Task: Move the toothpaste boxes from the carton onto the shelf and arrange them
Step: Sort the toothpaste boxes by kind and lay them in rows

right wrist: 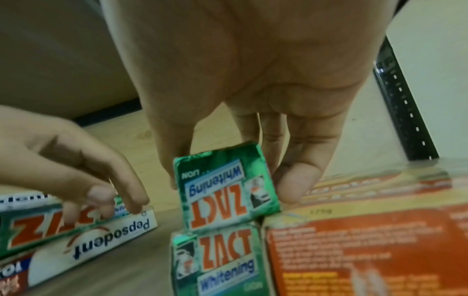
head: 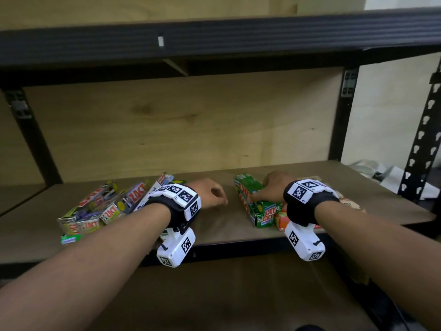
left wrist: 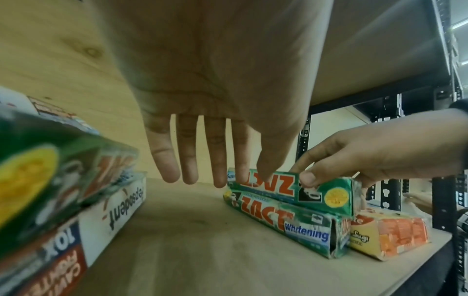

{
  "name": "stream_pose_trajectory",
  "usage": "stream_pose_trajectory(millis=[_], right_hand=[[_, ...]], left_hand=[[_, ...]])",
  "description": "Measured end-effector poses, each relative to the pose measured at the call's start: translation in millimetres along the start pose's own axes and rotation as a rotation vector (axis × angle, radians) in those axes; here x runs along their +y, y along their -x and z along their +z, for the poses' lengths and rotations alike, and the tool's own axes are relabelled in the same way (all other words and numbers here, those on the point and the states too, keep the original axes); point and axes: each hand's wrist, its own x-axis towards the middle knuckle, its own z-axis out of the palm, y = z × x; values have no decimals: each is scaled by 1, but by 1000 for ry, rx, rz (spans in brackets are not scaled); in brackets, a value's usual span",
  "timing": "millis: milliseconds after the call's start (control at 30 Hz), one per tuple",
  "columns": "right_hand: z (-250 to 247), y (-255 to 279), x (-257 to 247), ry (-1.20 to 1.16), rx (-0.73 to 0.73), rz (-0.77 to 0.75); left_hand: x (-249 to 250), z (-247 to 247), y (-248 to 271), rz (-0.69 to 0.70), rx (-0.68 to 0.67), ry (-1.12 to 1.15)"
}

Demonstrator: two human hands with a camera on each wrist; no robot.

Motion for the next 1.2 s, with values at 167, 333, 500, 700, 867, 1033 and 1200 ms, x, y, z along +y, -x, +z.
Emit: stream_pose_trajectory(millis=[167, 333, 500, 700, 867, 1033, 1200], right_hand=[[-5, -7, 15, -198, 15, 21], [-20, -7, 41, -406, -4, 94], [-21, 5, 63, -385, 28, 126], [-15, 3, 77, -506, 145, 48], [-12, 8, 81, -504, 87, 58], [-15, 11, 81, -410, 132, 63], [-20, 15, 87, -292, 114, 74]], left_hand=[[3, 20, -15, -25, -27, -60], [20, 33, -22, -29, -46, -44], [40, 51, -31, -1, -19, 46], [53, 63, -41, -29, -24, 93], [48, 65, -44, 9, -58, 14], [48, 58, -51, 91, -175, -143], [48, 38, -58, 157, -279, -241]])
